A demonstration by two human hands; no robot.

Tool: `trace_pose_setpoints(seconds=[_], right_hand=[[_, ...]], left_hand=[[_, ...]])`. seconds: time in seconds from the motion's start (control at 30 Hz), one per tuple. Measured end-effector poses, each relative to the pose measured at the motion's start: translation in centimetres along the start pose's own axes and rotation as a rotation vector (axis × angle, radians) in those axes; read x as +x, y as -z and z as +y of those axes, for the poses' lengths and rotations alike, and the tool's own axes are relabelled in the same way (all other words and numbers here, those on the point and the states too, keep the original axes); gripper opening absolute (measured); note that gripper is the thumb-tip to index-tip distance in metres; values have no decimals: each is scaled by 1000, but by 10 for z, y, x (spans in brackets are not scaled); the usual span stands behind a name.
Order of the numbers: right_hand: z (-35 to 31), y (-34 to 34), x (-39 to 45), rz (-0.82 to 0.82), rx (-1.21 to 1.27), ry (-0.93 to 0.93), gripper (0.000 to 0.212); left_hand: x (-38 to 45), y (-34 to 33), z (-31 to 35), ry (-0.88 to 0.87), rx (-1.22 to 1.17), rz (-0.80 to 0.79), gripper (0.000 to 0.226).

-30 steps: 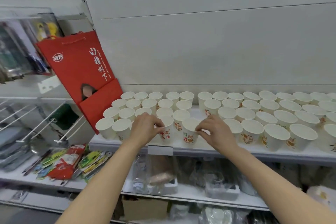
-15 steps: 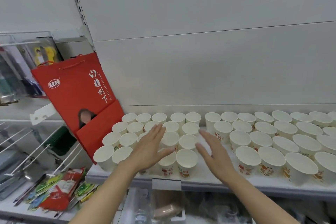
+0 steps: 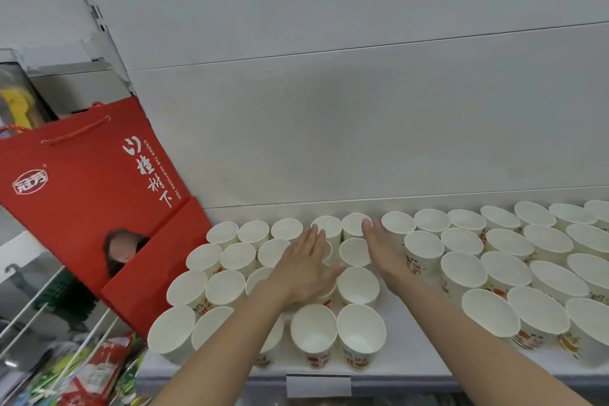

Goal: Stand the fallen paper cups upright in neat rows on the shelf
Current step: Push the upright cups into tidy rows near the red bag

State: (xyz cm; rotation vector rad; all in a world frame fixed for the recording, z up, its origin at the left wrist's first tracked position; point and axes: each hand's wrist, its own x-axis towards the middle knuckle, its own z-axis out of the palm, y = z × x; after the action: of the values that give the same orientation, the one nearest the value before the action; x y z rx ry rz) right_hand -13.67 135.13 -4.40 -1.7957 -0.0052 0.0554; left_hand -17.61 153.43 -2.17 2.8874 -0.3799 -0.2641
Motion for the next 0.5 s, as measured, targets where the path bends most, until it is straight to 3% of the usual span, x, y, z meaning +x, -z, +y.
trace_pose_setpoints(seconds=[0.13, 0.27, 0.37, 0.5], right_hand=[[-2, -6, 10, 25, -114, 60, 47], [-2, -4, 23, 2, -525, 160, 42], [-13, 3, 27, 23, -685, 323, 38], [-17, 3, 24, -160, -905, 278, 39]], left_hand=[[22, 4, 1, -5, 107, -15, 79], [35, 2, 0, 0, 156, -30, 76], [40, 7, -3, -39, 146, 3, 70], [48, 10, -5, -37, 150, -54, 67]])
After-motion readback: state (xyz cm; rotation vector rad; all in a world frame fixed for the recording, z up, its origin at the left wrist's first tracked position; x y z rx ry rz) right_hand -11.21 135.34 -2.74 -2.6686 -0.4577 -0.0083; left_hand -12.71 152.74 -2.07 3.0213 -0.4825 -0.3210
